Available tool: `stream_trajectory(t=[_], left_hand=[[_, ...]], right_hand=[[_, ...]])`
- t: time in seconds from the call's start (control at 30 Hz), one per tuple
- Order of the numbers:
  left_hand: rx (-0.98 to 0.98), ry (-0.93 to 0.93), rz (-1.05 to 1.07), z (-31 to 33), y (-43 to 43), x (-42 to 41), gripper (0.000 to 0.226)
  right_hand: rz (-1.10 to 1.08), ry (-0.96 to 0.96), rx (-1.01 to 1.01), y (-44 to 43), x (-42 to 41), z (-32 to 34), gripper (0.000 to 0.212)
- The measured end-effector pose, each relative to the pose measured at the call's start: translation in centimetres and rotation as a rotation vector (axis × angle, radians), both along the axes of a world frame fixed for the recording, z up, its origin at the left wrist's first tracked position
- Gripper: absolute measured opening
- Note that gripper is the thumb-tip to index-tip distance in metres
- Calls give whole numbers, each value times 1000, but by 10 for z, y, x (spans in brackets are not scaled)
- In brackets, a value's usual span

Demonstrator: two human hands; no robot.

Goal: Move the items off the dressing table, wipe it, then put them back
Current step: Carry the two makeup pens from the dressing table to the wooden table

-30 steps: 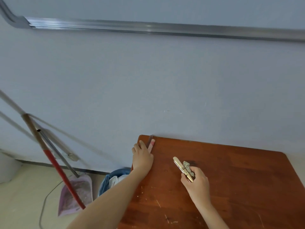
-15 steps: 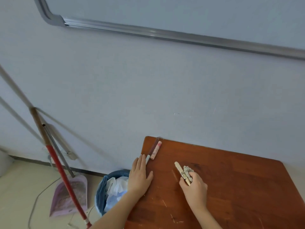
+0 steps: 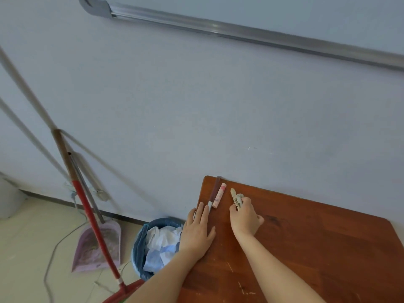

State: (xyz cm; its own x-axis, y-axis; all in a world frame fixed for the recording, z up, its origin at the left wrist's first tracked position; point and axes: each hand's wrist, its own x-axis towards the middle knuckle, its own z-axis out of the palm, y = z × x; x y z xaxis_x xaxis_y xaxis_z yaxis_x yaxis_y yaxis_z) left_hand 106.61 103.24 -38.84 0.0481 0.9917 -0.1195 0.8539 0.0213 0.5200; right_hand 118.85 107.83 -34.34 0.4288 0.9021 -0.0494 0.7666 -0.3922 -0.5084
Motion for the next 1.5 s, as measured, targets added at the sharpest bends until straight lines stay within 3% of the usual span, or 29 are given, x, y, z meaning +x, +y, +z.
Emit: stream_trajectory(t=[0.3, 0.43, 0.5, 0.7, 1.03, 1.17, 1.27, 1.4, 1.5], left_hand=[[-48, -18, 4, -2, 1, -1, 69], [-45, -41, 188, 8, 24, 1, 88], [-67, -98, 242, 17, 48, 0, 87], [-93, 2, 84, 10, 59, 3, 61], [2, 67, -80, 6, 52, 9, 56], [30, 28, -98, 6, 51, 7, 54], [49, 17, -105, 5, 49, 7, 54], [79, -1, -111, 6, 47, 6, 54], [90, -11, -118, 5, 48, 6, 55]], right_hand=[[188, -28, -12, 21, -4, -4, 28], [247, -8, -40, 19, -1, -4, 35], [238, 5, -46, 19, 0, -4, 36], [251, 30, -51, 24, 2, -3, 38], [235, 84, 37, 30, 2, -4, 32], [318, -98, 76, 28, 21, -1, 28], [258, -184, 78, 32, 36, 3, 26], [130, -142, 182, 42, 35, 10, 26], [287, -65, 80, 46, 25, 7, 29]])
